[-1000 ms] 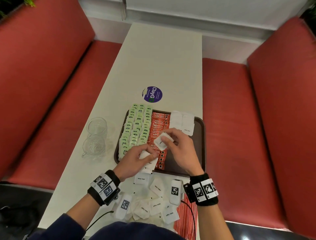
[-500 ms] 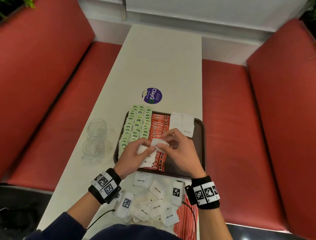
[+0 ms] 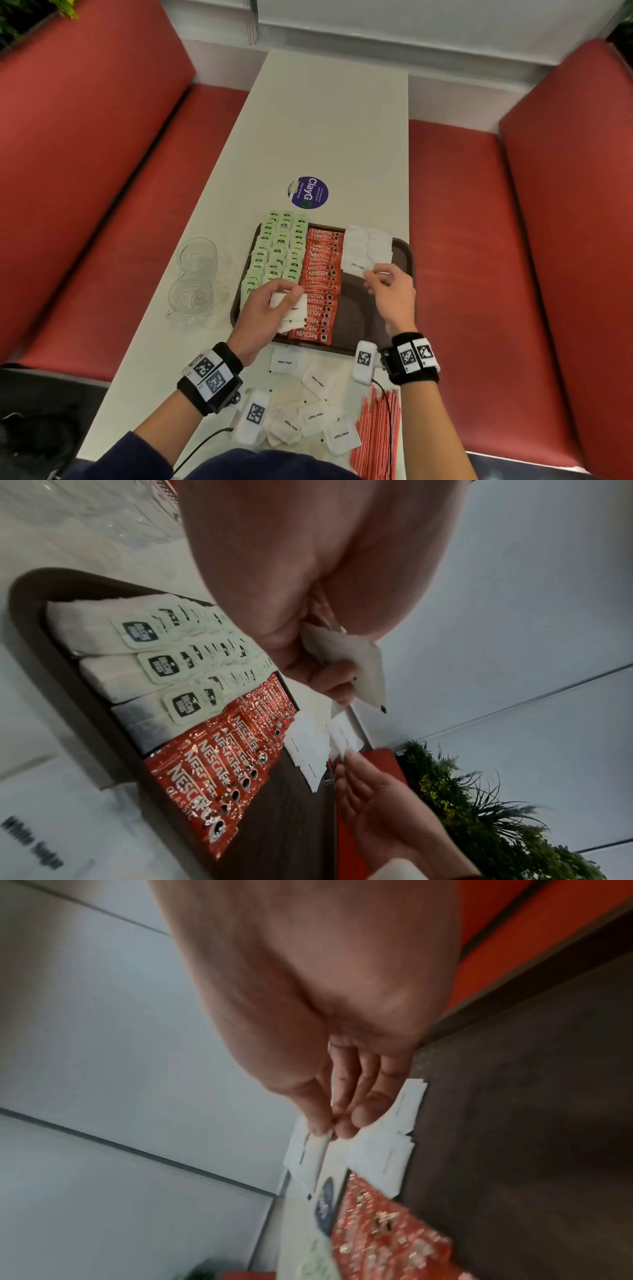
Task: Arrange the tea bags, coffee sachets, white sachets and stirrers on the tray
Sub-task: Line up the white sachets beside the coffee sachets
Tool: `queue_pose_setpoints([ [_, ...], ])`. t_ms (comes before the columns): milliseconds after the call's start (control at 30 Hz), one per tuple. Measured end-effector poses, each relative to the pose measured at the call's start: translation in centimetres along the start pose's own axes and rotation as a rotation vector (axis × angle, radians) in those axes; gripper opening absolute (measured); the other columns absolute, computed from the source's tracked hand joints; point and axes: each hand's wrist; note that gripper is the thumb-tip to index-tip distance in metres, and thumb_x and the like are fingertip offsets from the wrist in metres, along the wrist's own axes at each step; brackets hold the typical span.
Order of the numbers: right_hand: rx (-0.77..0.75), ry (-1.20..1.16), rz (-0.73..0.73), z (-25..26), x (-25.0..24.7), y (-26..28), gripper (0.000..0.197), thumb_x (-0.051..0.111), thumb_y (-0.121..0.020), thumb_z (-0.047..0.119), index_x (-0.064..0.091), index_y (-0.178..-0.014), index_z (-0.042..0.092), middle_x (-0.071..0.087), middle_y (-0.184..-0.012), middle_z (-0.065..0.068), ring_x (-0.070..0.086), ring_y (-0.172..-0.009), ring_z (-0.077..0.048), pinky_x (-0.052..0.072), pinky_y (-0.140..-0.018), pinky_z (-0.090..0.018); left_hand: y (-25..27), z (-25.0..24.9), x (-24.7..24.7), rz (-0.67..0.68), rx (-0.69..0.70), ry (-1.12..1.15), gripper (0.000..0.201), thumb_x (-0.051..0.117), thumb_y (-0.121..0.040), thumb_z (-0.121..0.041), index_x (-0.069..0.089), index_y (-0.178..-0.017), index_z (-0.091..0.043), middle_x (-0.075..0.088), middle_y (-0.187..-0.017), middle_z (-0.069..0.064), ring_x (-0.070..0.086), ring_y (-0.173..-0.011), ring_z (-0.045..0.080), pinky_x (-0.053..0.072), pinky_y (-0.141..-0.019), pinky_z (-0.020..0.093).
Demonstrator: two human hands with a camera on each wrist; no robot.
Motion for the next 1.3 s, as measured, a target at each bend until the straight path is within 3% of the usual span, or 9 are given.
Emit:
queue_pose_setpoints([
  [200, 0.056, 0.212, -0.04, -2.9, 1.1, -4.4, 0.011, 0.084, -0.095, 0.023, 0.075, -0.099, 0.024, 0.077, -0.091, 0.002, 0.076, -0.095, -0.021, 0.061, -0.098, -0.047, 0.2, 0.9, -1.0, -0.029, -0.06, 0.052, 0.02, 0.063, -0.108, -0.035, 0.079, -0.11, -0.024, 0.077, -0.114, 0.002, 0.073, -0.103, 0.023, 0.062, -0.077, 0.036],
  [367, 0.069, 0.305, -0.055, -3.7, 2.0, -5.6, 0.013, 0.083, -0.096, 0.024, 0.074, -0.104, 0.02, 0.072, -0.089, 0.007, 0.061, -0.117, -0.025, 0.053, -0.096, -0.039, 0.0, 1.4, -1.5, -0.04, -0.094, 0.123, 0.021, 0.059, -0.111, -0.024, 0.079, -0.111, -0.021, 0.076, -0.123, 0.003, 0.072, -0.115, 0.03, 0.062, -0.087, 0.04],
  [433, 0.081, 0.345, -0.071, -3.6, 2.3, -5.5, 0.015, 0.081, -0.097, 0.025, 0.072, -0.108, 0.019, 0.073, -0.095, 0.002, 0.054, -0.116, -0.02, 0.046, -0.09, -0.036, -0.1, 1.5, -1.5, -0.035, -0.117, 0.151, 0.02, 0.059, -0.11, -0.019, 0.079, -0.111, -0.02, 0.075, -0.126, 0.005, 0.071, -0.118, 0.033, 0.06, -0.089, 0.046],
  [633, 0.093, 0.377, -0.125, -2.9, 2.7, -5.2, 0.018, 0.083, -0.096, 0.028, 0.068, -0.104, 0.023, 0.067, -0.095, 0.006, 0.064, -0.098, -0.021, 0.055, -0.087, -0.037, 0.0, 1.4, -1.3, 0.003, -0.147, 0.164, 0.027, 0.058, -0.107, -0.007, 0.078, -0.115, -0.022, 0.072, -0.132, 0.008, 0.069, -0.122, 0.036, 0.059, -0.097, 0.057],
  [867, -0.028, 0.462, -0.137, -1.3, 2.9, -3.4, 0.029, 0.083, -0.095, 0.036, 0.061, -0.109, 0.023, 0.07, -0.097, 0.002, 0.07, -0.096, -0.022, 0.051, -0.076, -0.033, 0.3, 0.6, -1.1, 0.044, -0.054, 0.114, 0.034, 0.068, -0.104, -0.003, 0.072, -0.127, -0.028, 0.075, -0.125, -0.001, 0.073, -0.116, 0.024, 0.065, -0.091, 0.045],
  [967, -0.121, 0.345, 0.066, 1.7, 3.2, -0.2, 0.03, 0.074, -0.1, 0.052, 0.066, -0.111, 0.025, 0.072, -0.099, 0.008, 0.07, -0.091, -0.009, 0.049, -0.071, -0.021, 0.4, 0.1, -0.8, 0.03, -0.023, 0.093, 0.035, 0.075, -0.101, -0.011, 0.068, -0.132, -0.025, 0.078, -0.119, -0.002, 0.076, -0.111, 0.022, 0.066, -0.086, 0.042],
  [1067, -0.151, 0.268, 0.456, 3.8, 3.6, 3.6, 0.034, 0.065, -0.099, 0.069, 0.072, -0.112, 0.039, 0.076, -0.104, 0.012, 0.073, -0.094, -0.006, 0.06, -0.085, -0.031, 0.3, -0.2, -0.3, 0.025, 0.008, 0.05, 0.034, 0.08, -0.097, -0.019, 0.068, -0.127, -0.03, 0.077, -0.12, 0.005, 0.077, -0.11, 0.024, 0.067, -0.086, 0.046],
  [1167, -0.189, 0.22, 0.544, 4.1, 3.3, 5.3, 0.023, 0.077, -0.096, 0.058, 0.076, -0.11, 0.04, 0.076, -0.101, 0.003, 0.074, -0.096, -0.019, 0.062, -0.088, -0.039, 0.2, -0.3, 0.0, 0.013, 0.089, -0.034, 0.031, 0.084, -0.095, -0.026, 0.069, -0.12, -0.036, 0.077, -0.118, 0.003, 0.076, -0.108, 0.021, 0.066, -0.085, 0.041],
  [1300, -0.114, 0.053, 0.567, 4.4, 2.1, 6.0, 0.024, 0.085, -0.097, 0.031, 0.075, -0.118, 0.026, 0.079, -0.104, -0.006, 0.078, -0.097, -0.029, 0.067, -0.085, -0.039, 0.1, -0.4, 0.4, -0.044, 0.093, -0.04, 0.032, 0.086, -0.093, -0.027, 0.068, -0.119, -0.032, 0.078, -0.113, 0.001, 0.078, -0.101, 0.023, 0.067, -0.079, 0.044],
])
Point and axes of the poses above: each hand's wrist, its own y-axis away from the middle knuckle, its own x-axis out of the palm, z = x × y
